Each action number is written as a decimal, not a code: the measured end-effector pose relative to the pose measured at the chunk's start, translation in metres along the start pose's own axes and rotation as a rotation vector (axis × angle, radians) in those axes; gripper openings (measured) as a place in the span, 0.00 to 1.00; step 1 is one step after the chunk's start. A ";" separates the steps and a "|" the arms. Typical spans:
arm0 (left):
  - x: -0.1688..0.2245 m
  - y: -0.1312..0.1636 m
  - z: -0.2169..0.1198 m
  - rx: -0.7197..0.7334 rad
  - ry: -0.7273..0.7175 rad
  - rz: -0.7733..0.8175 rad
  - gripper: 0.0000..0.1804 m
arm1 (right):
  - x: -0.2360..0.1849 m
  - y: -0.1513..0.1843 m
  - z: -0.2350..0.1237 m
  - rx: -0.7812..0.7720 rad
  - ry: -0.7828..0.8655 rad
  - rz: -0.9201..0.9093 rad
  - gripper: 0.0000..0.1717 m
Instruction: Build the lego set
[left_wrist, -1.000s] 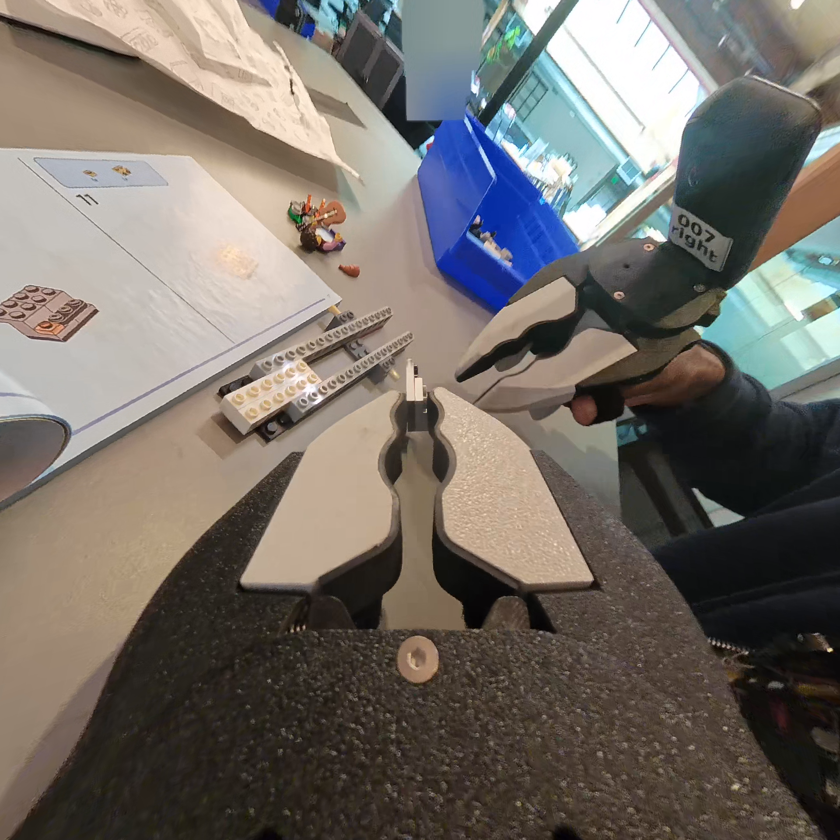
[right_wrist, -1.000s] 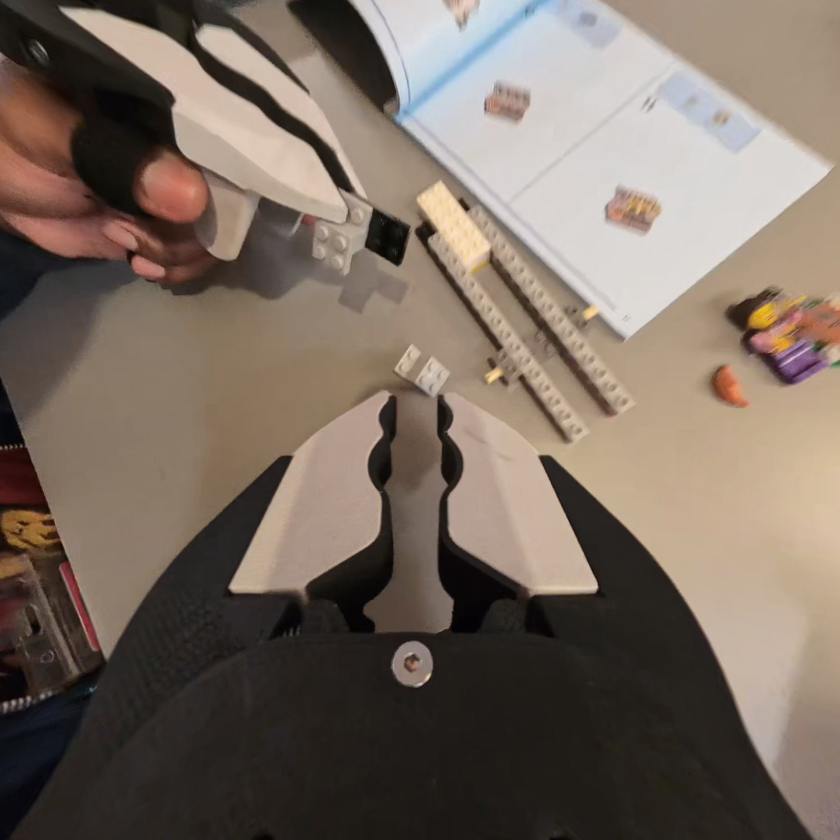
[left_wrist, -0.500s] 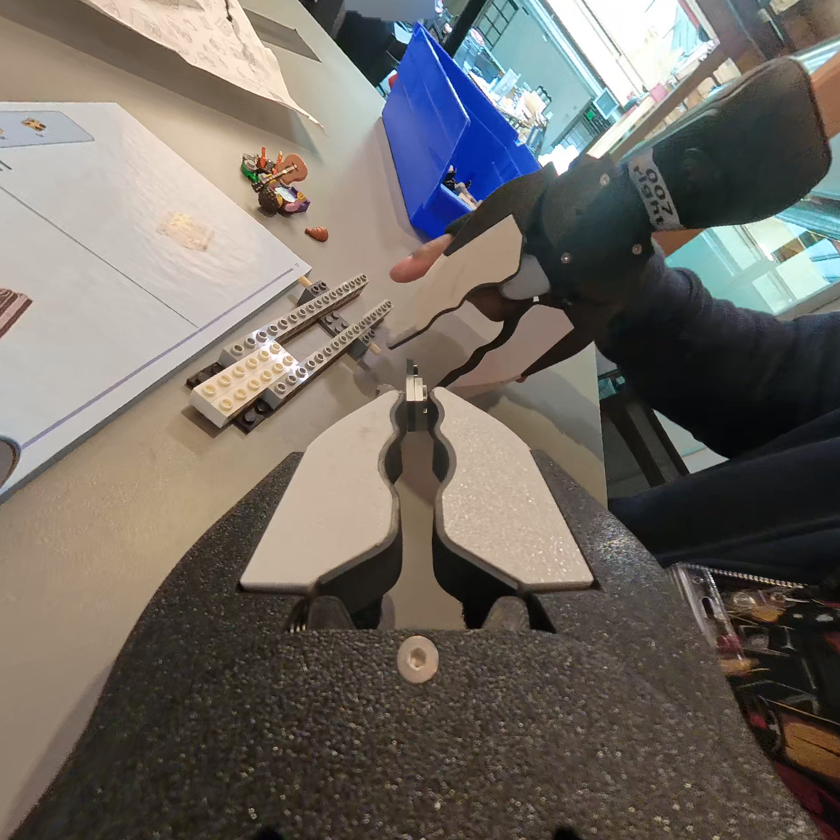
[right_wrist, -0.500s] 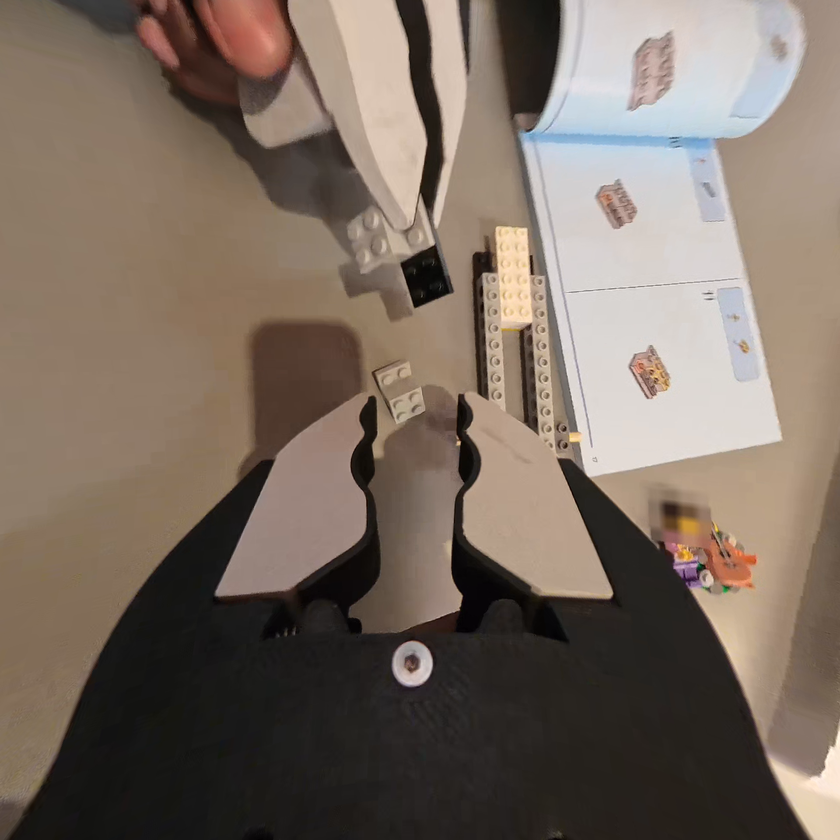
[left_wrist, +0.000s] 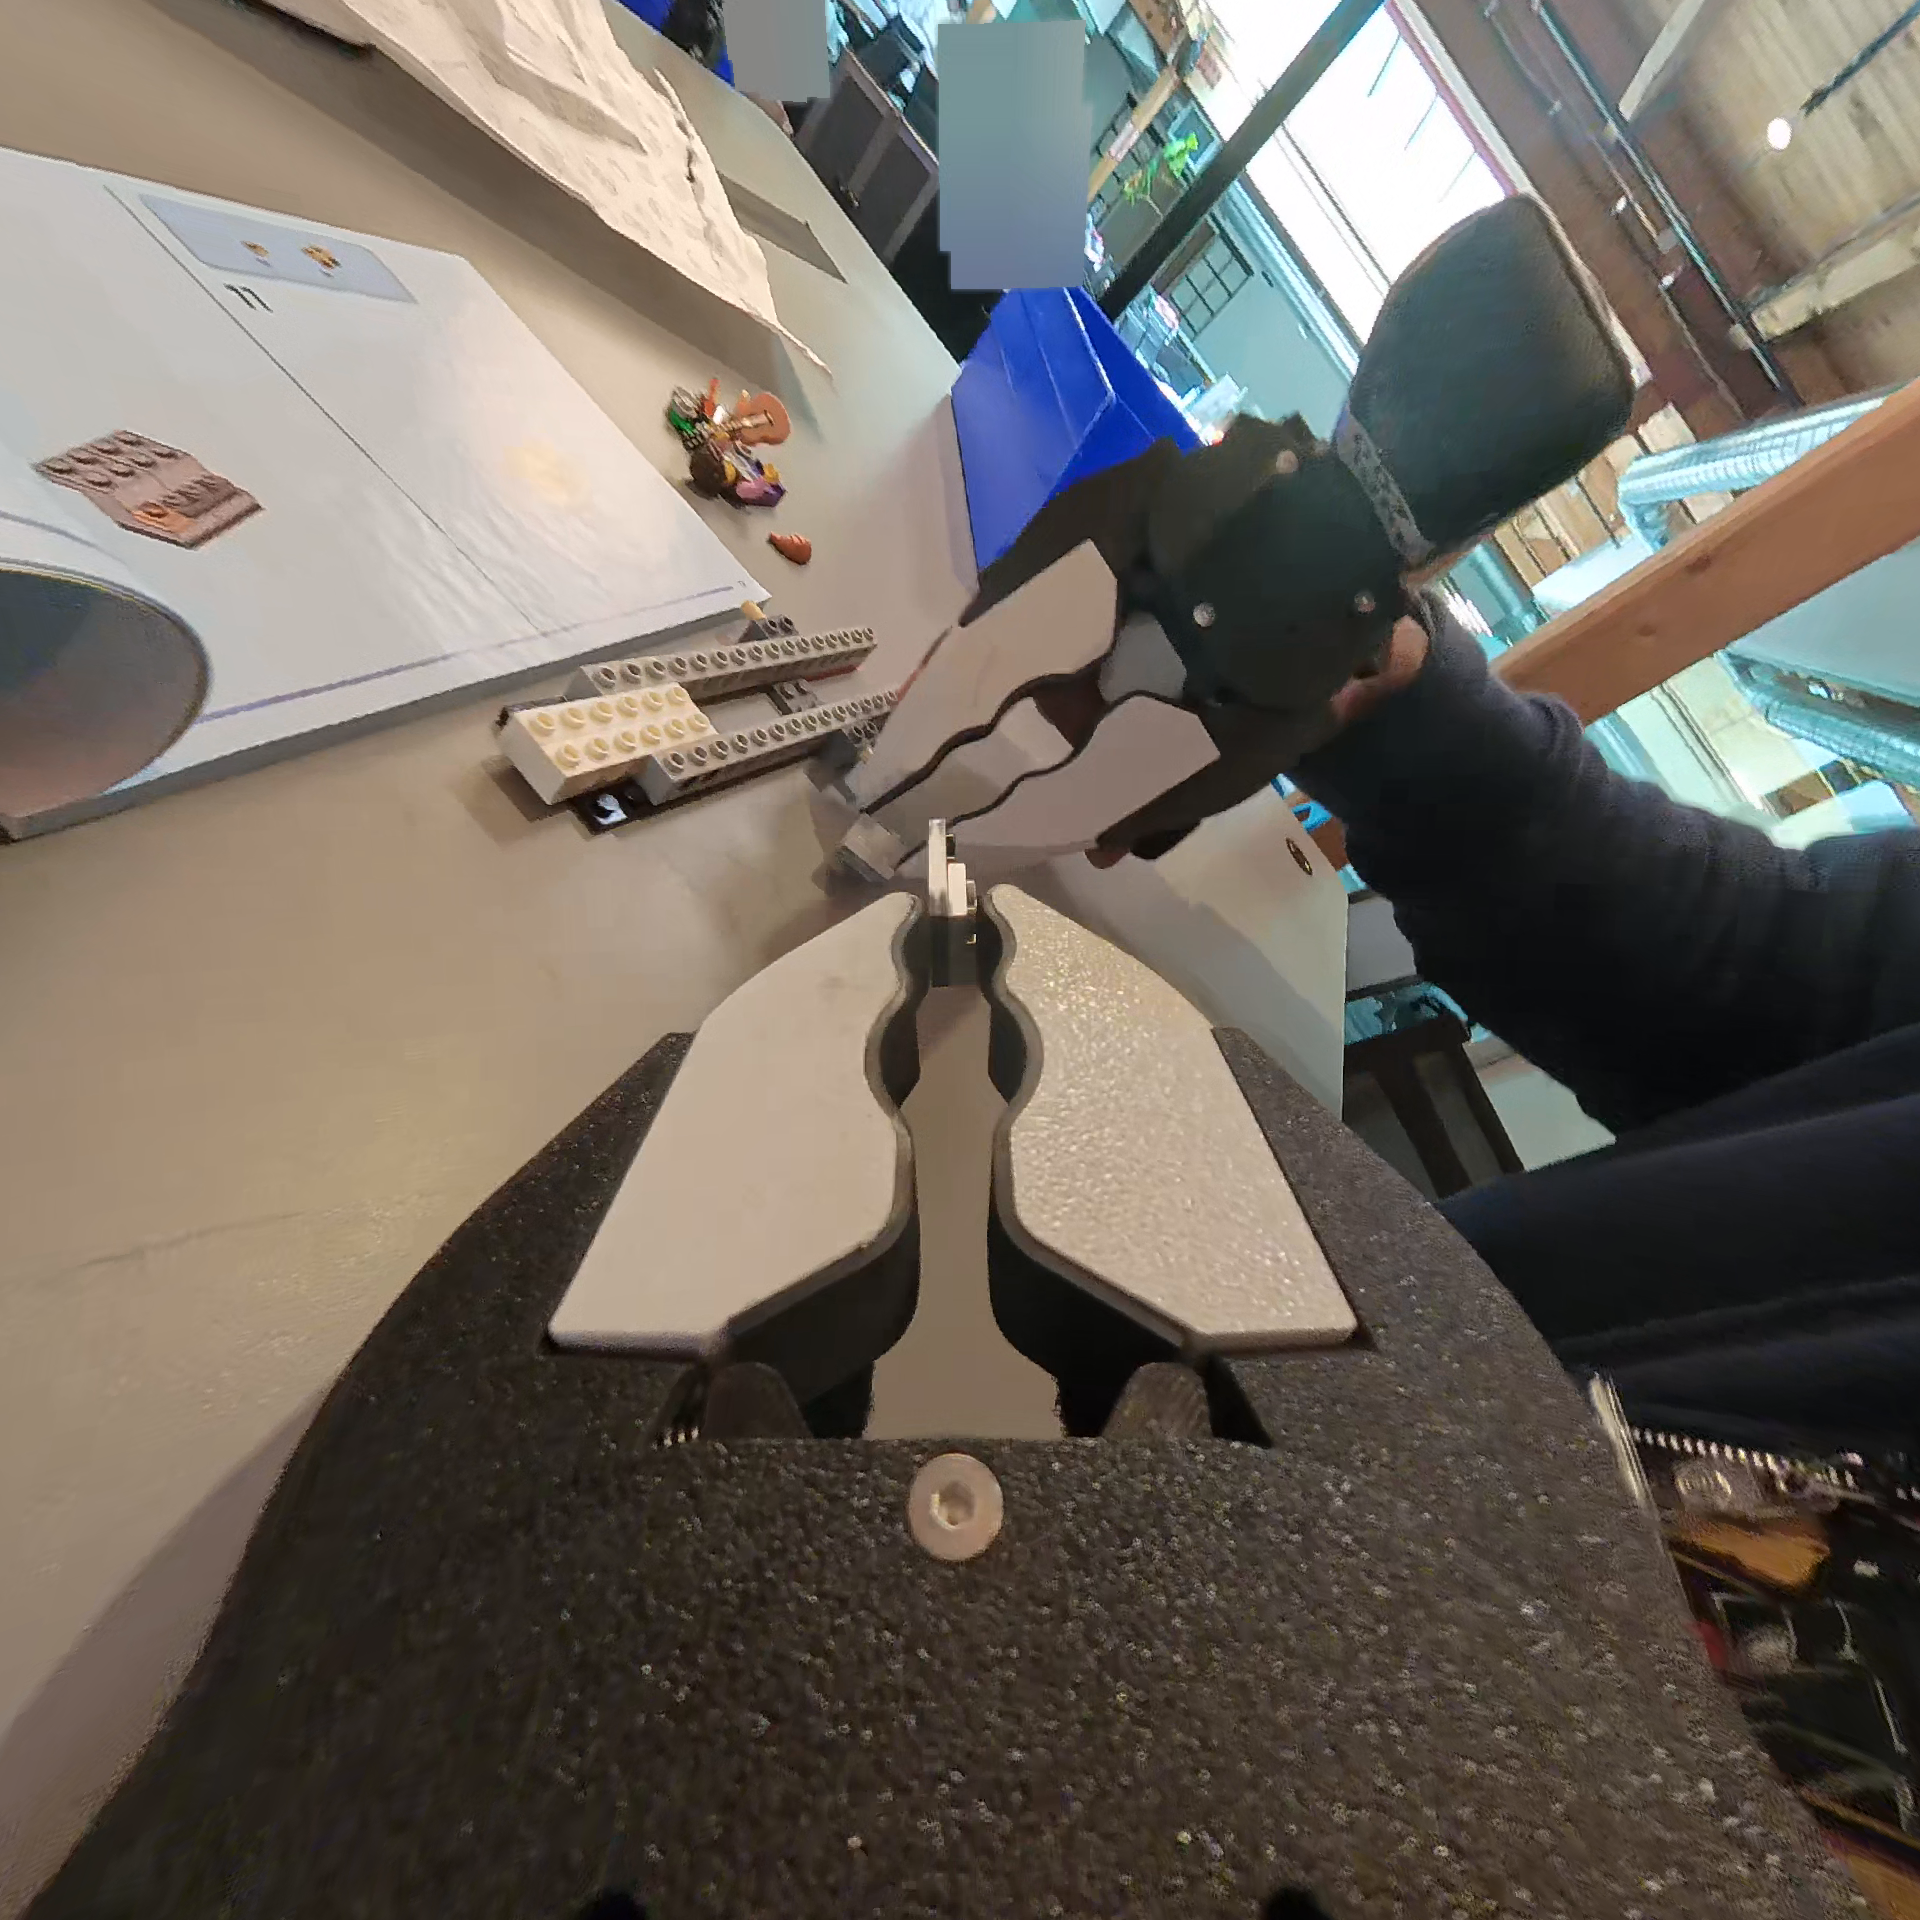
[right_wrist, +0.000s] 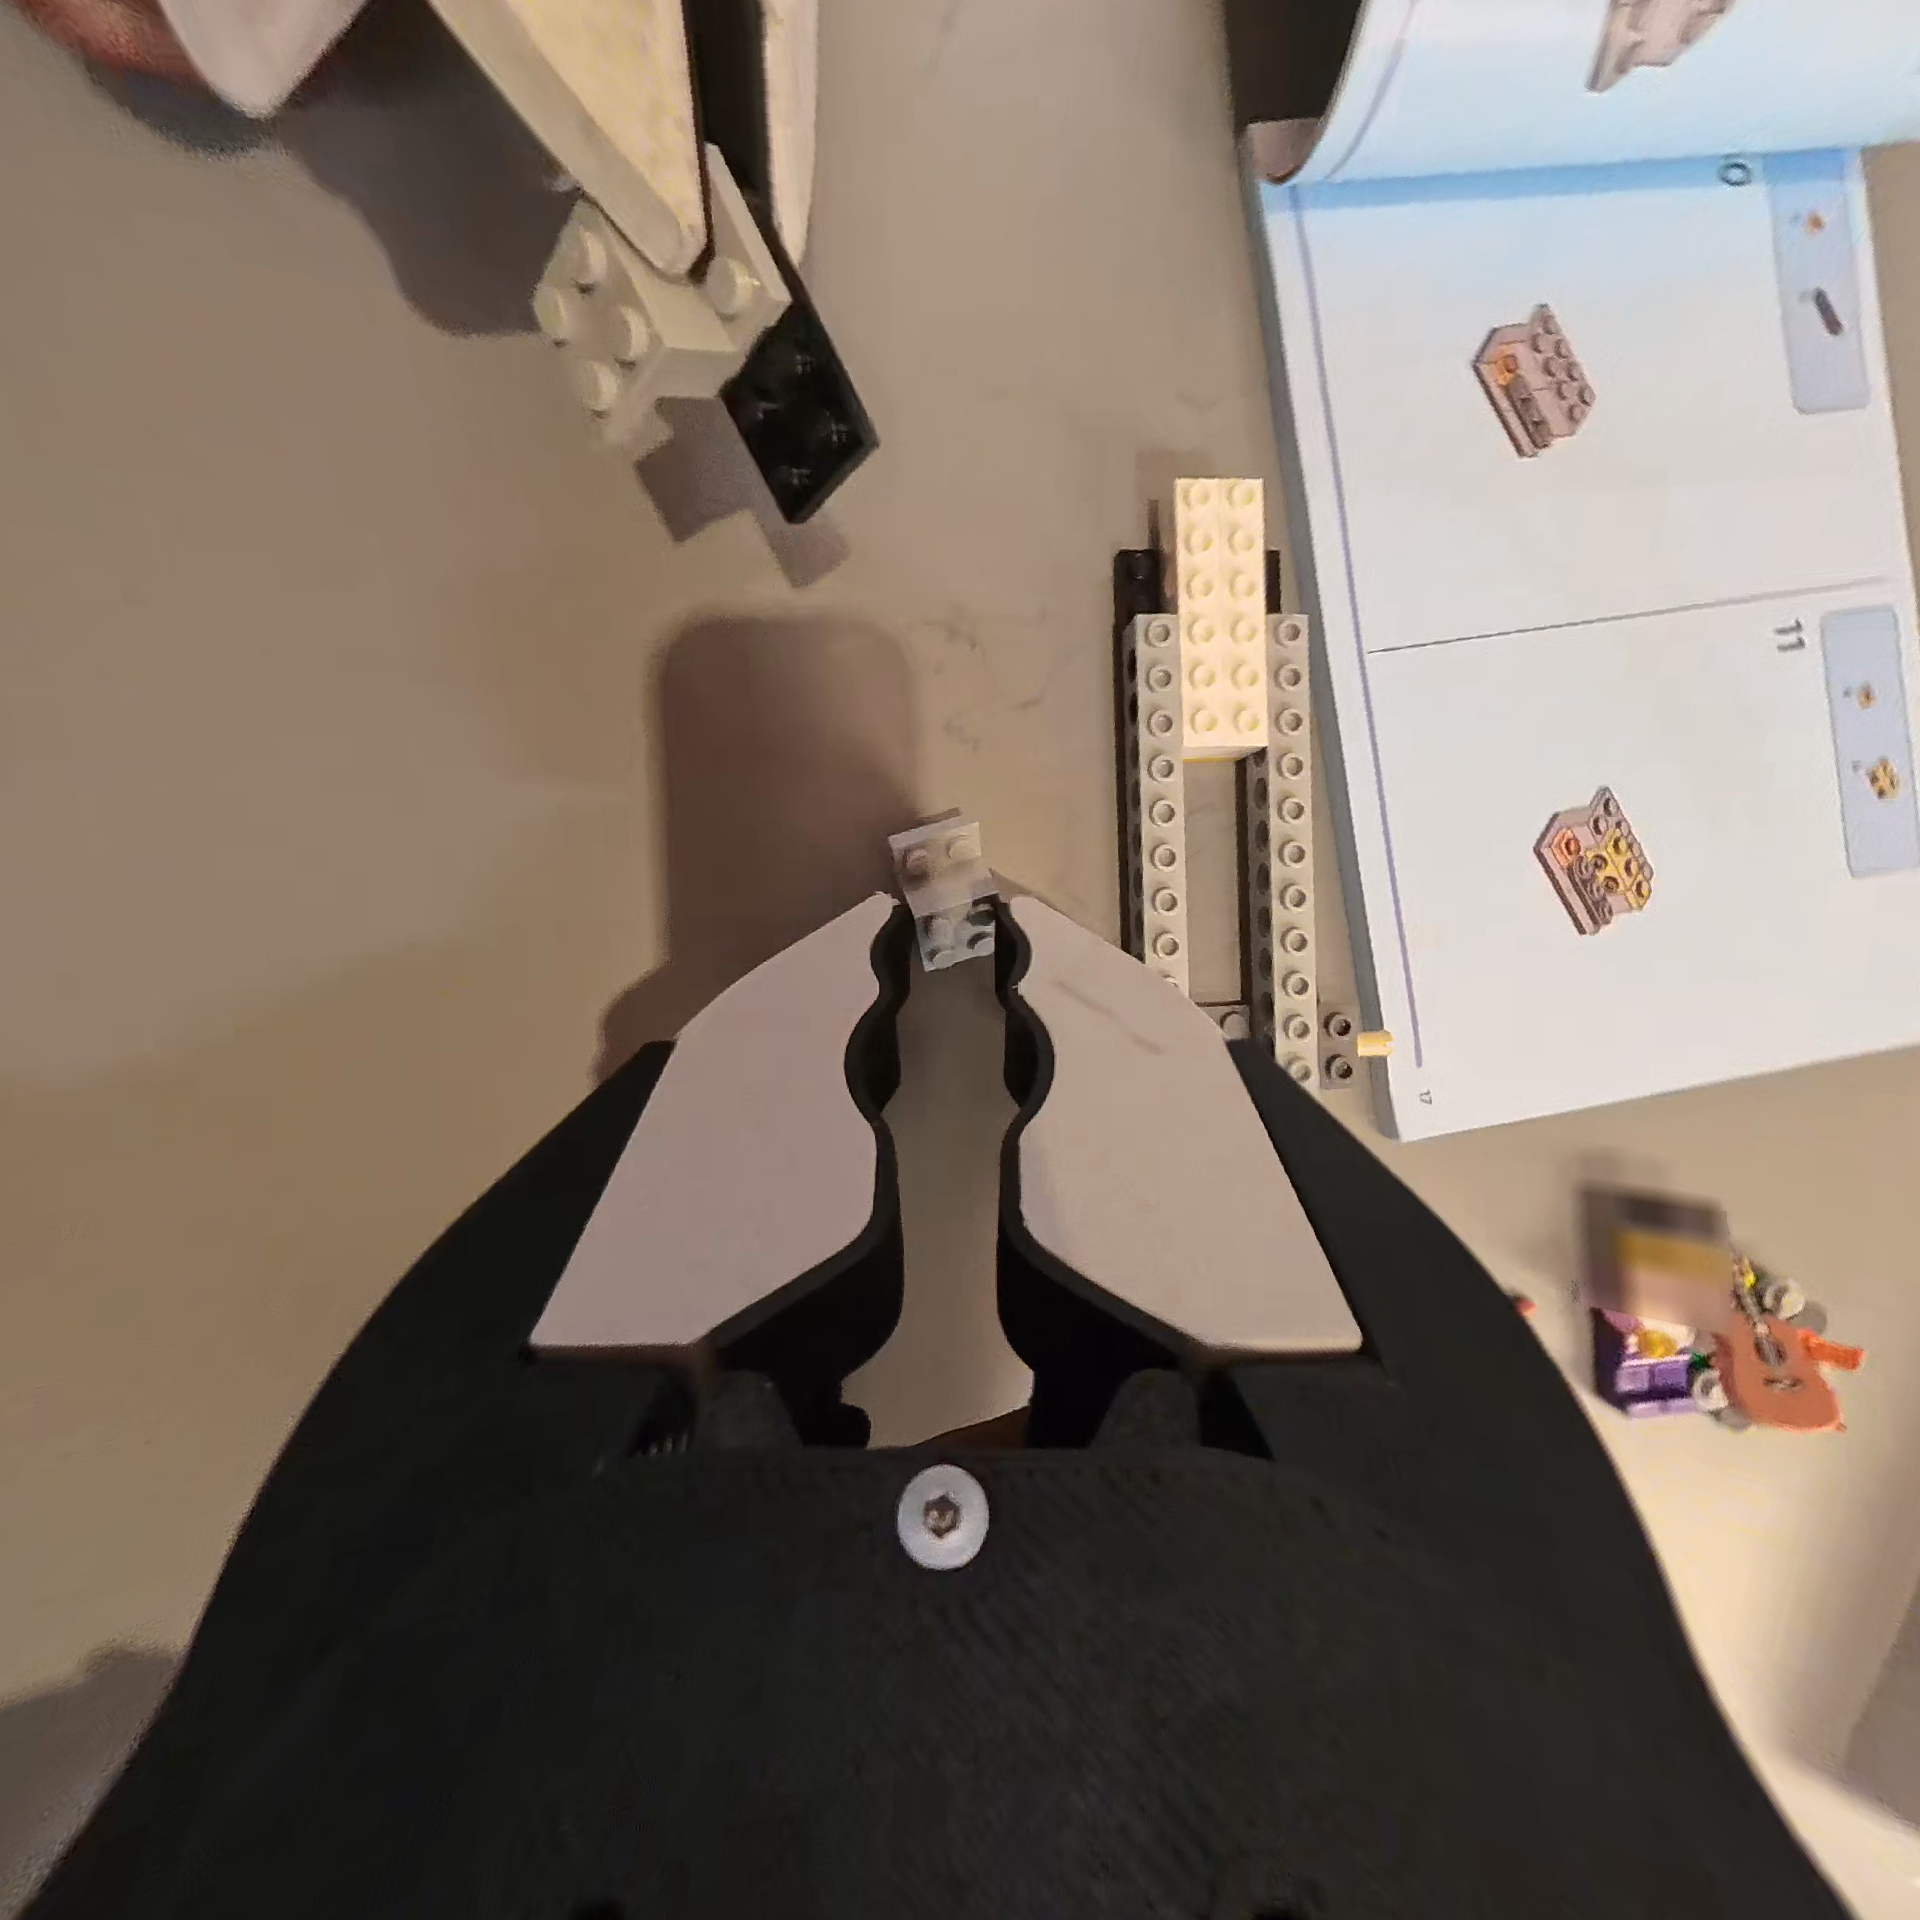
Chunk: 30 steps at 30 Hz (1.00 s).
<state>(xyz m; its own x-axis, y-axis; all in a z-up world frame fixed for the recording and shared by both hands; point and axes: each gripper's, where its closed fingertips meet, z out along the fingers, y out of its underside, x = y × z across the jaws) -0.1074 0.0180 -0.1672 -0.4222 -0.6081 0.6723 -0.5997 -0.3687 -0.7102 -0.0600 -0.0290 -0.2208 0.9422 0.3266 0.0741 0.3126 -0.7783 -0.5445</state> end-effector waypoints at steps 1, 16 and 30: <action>-0.002 -0.003 -0.001 0.019 -0.008 -0.008 0.04 | 0.000 -0.005 -0.002 0.024 0.019 0.055 0.09; 0.011 -0.050 0.015 0.350 0.107 -0.071 0.05 | 0.008 -0.064 -0.077 0.243 0.359 0.711 0.09; 0.002 -0.091 0.047 0.548 -0.007 0.085 0.04 | 0.077 -0.060 -0.079 0.276 0.356 0.519 0.09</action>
<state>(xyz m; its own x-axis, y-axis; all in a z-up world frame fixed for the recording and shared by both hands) -0.0217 0.0176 -0.1112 -0.4480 -0.6556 0.6078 -0.1215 -0.6289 -0.7680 0.0031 -0.0001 -0.1164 0.9587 -0.2842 -0.0097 -0.1875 -0.6063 -0.7728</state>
